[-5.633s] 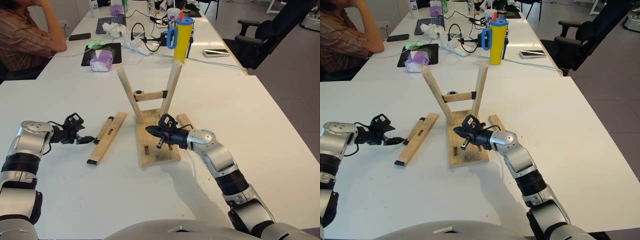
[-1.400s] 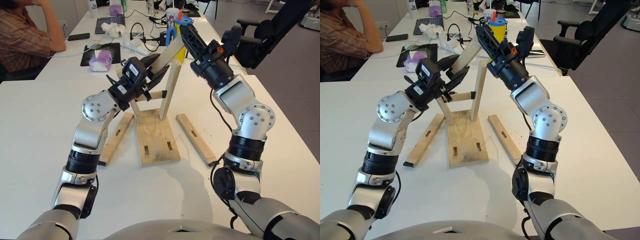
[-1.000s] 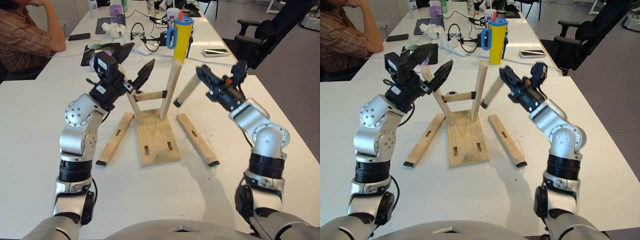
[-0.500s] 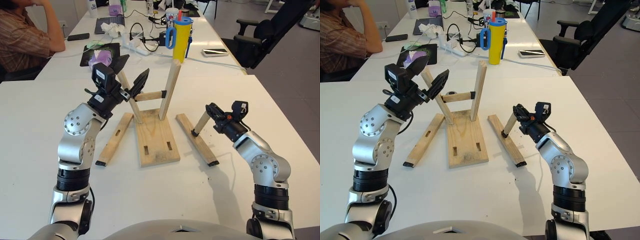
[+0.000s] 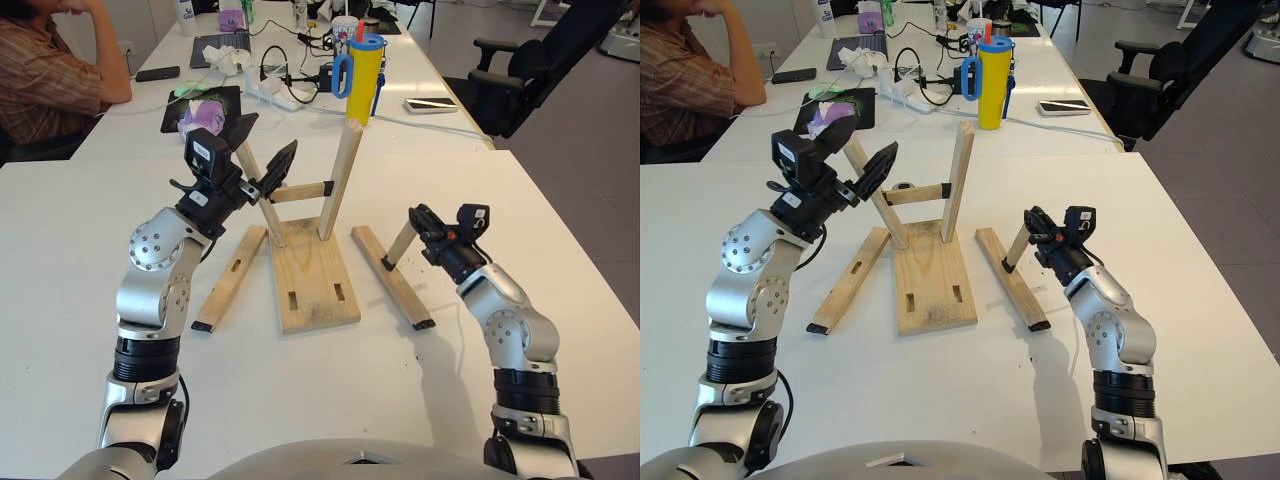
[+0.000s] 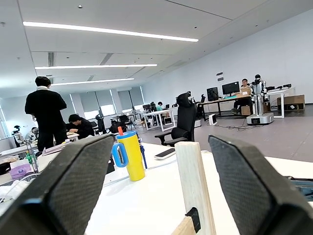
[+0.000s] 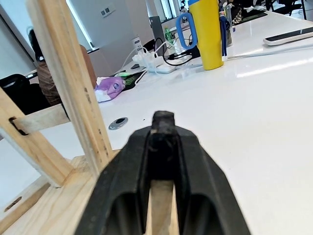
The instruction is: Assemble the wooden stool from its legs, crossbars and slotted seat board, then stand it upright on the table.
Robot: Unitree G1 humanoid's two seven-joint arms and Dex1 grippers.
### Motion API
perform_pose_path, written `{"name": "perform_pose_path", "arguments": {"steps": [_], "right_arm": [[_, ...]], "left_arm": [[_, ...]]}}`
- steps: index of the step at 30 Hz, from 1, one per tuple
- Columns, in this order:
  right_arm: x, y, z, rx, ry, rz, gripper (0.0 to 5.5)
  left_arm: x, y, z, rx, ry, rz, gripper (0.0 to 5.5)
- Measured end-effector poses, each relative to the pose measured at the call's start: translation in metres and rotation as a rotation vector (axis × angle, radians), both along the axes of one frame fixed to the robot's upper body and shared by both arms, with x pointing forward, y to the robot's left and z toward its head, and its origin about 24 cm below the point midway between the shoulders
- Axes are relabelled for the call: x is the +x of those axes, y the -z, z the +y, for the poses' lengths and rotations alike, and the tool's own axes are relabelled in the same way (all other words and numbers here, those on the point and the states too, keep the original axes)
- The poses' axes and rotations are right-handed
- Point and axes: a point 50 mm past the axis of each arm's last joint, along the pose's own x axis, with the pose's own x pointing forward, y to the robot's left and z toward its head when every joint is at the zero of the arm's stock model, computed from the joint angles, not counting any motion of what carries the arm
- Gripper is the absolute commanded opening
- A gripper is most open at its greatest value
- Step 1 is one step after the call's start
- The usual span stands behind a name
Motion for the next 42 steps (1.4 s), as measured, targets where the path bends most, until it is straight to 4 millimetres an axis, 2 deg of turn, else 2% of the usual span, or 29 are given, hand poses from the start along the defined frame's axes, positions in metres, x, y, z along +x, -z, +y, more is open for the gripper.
{"name": "perform_pose_path", "arguments": {"steps": [9, 21, 22, 24, 26, 29, 32, 37, 42], "right_arm": [[-0.031, 0.020, 0.022, -0.209, -0.015, -0.146, 0.45], [-0.024, 0.022, 0.025, -0.252, -0.044, -0.176, 0.45], [-0.025, 0.022, 0.026, -0.256, -0.047, -0.178, 0.81], [-0.027, 0.021, 0.026, -0.263, -0.053, -0.168, 1.03], [-0.032, 0.029, 0.027, -0.261, -0.070, -0.096, 1.38], [-0.026, 0.010, 0.032, -0.246, -0.085, -0.145, 1.79], [-0.014, -0.024, 0.037, -0.228, -0.079, -0.251, 2.24], [-0.006, -0.056, 0.038, -0.217, -0.071, -0.311, 2.97], [0.007, -0.105, 0.052, -0.257, -0.070, -0.487, 2.97]], "left_arm": [[0.000, 0.000, 0.000, 0.011, 0.010, 0.000, 3.58], [0.001, 0.002, -0.001, 0.025, 0.006, 0.004, 3.58], [0.001, 0.003, -0.002, 0.031, 0.007, 0.005, 3.58], [0.001, 0.004, -0.003, 0.041, 0.008, 0.008, 3.58], [0.000, 0.006, -0.003, 0.046, 0.002, 0.010, 3.58], [-0.001, 0.011, -0.001, 0.057, -0.006, 0.021, 3.58], [-0.001, 0.013, -0.003, 0.059, -0.005, 0.026, 3.58], [-0.001, 0.016, -0.005, 0.060, -0.010, 0.035, 3.58], [-0.001, 0.016, -0.005, 0.056, -0.019, 0.037, 3.58]]}}
